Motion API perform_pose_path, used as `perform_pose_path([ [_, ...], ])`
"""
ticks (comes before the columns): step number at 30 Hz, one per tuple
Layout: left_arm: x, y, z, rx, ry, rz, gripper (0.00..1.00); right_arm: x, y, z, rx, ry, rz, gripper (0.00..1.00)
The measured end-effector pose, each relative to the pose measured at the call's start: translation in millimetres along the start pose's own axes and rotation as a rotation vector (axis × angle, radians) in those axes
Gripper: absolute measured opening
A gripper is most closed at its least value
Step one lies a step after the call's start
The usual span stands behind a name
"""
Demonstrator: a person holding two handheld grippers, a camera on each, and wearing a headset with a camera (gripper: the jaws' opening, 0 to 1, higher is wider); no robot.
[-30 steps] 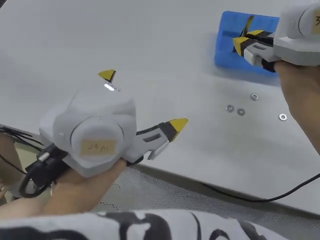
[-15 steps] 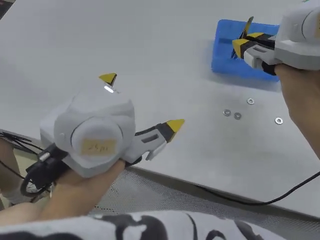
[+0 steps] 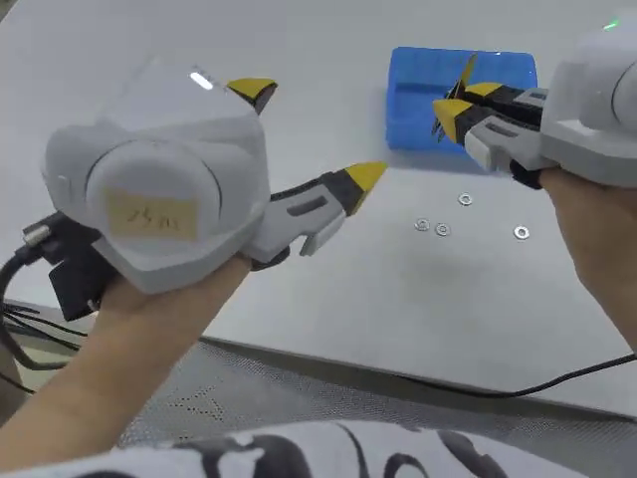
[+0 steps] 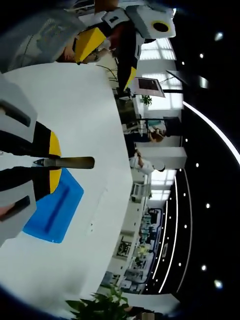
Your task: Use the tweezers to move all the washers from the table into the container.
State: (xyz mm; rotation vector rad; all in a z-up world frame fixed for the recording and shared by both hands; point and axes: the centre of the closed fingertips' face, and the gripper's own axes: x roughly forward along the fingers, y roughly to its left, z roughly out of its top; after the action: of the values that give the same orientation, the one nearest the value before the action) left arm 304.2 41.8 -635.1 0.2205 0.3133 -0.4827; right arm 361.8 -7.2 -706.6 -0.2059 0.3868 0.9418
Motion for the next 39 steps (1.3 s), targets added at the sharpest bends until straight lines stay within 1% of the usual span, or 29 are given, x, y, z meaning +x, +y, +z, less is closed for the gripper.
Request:
perform_pose_path([
  [1,3.4,-6.1,4.0,-0.006,-0.007,-0.028,0.5,-1.9,4.0,-3.5,-0.001,0.005,0.003,0.02],
  [3,10.3,-18.6,8.1,-0.022,-0.004,-0.09,0.48,-4.3,9.6,-7.6,0.003,0.011,0.007,0.02],
  [4,11.6,-20.6,8.7,-0.025,-0.004,-0.099,0.46,-5.7,13.2,-9.8,0.006,0.013,0.008,0.02],
  [6,19.4,-30.2,9.1,-0.031,0.007,-0.14,0.43,-7.0,19.6,-12.9,0.007,0.017,0.015,0.02],
  [7,24.6,-36.8,6.1,-0.038,0.028,-0.17,0.42,-7.1,20.9,-13.5,0.007,0.018,0.017,0.02],
  [9,33.7,-43.3,4.2,-0.022,0.04,-0.191,0.4,-7.4,27.1,-16.0,-0.004,0.026,0.027,0.02],
  [10,36.6,-45.8,1.7,-0.016,0.055,-0.199,0.37,-7.3,29.8,-17.6,-0.016,0.032,0.034,0.02],
  [12,40.9,-52.7,-1.1,-0.004,0.06,-0.232,0.32,-7.1,32.7,-20.7,-0.025,0.044,0.042,0.02],
  [15,46.1,-62.4,-13.3,-0.003,0.11,-0.299,0.22,-8.0,35.5,-22.2,-0.044,0.048,0.045,0.02],
  [16,49.5,-63.2,-16.6,0.002,0.121,-0.309,0.19,-8.1,35.5,-22.8,-0.055,0.05,0.043,0.02],
  [17,50.7,-63.7,-17.7,0.003,0.125,-0.314,0.19,-7.9,34.9,-24.1,-0.07,0.053,0.038,0.02],
  [18,53.5,-65.3,-21.6,0.003,0.144,-0.329,0.19,-7.5,35.0,-25.2,-0.075,0.056,0.04,0.02],
  [21,60.2,-64.7,-23.1,0.011,0.155,-0.334,0.17,-7.5,35.6,-29.7,-0.068,0.065,0.047,0.02],
  [23,63.0,-64.9,-22.8,0.028,0.16,-0.341,0.1,-7.6,36.4,-32.7,-0.066,0.069,0.052,0.02],
  [25,66.0,-64.2,-22.8,0.062,0.161,-0.342,0.0,-7.5,36.8,-37.3,-0.07,0.079,0.054,0.02],
  [26,68.2,-63.1,-25.1,0.06,0.173,-0.329,0.0,-7.9,35.8,-38.6,-0.069,0.079,0.052,0.02],
  [27,67.5,-66.6,-27.3,0.068,0.184,-0.357,0.0,-7.8,35.2,-39.7,-0.066,0.081,0.052,0.03],
  [28,67.7,-68.3,-28.1,0.066,0.188,-0.369,0.0,-7.6,34.7,-42.4,-0.065,0.086,0.053,0.03],
  [29,68.0,-67.2,-29.2,0.084,0.189,-0.368,0.0,-7.6,34.6,-43.5,-0.066,0.084,0.054,0.03],
  [31,67.2,-69.4,-32.2,0.145,0.195,-0.399,0.0,-6.8,34.6,-45.4,-0.063,0.088,0.059,0.03],
  [32,66.8,-70.6,-32.7,0.16,0.197,-0.412,0.0,-6.3,35.0,-45.9,-0.063,0.087,0.064,0.03],
  [33,65.7,-73.9,-34.7,0.175,0.206,-0.444,0.0,-4.9,36.2,-46.9,-0.054,0.09,0.075,0.04],
  [34,66.1,-74.8,-35.8,0.18,0.211,-0.454,0.0,-3.9,36.5,-47.9,-0.048,0.093,0.079,0.04],
  [35,66.1,-76.7,-38.1,0.201,0.216,-0.483,0.0,-2.4,37.1,-49.3,-0.046,0.097,0.086,0.04],
  [36,66.3,-77.6,-40.8,0.244,0.223,-0.51,0.0,-1.9,37.3,-50.0,-0.046,0.099,0.088,0.05],
  [37,66.5,-77.5,-43.3,0.288,0.227,-0.53,0.0,-0.6,38.1,-53.5,-0.042,0.114,0.097,0.05],
  [38,66.2,-79.0,-44.4,0.31,0.227,-0.555,0.0,0.1,38.0,-54.7,-0.043,0.116,0.097,0.05],
  [39,66.9,-79.2,-44.8,0.314,0.227,-0.572,0.0,0.2,38.0,-55.6,-0.049,0.117,0.098,0.05],
])
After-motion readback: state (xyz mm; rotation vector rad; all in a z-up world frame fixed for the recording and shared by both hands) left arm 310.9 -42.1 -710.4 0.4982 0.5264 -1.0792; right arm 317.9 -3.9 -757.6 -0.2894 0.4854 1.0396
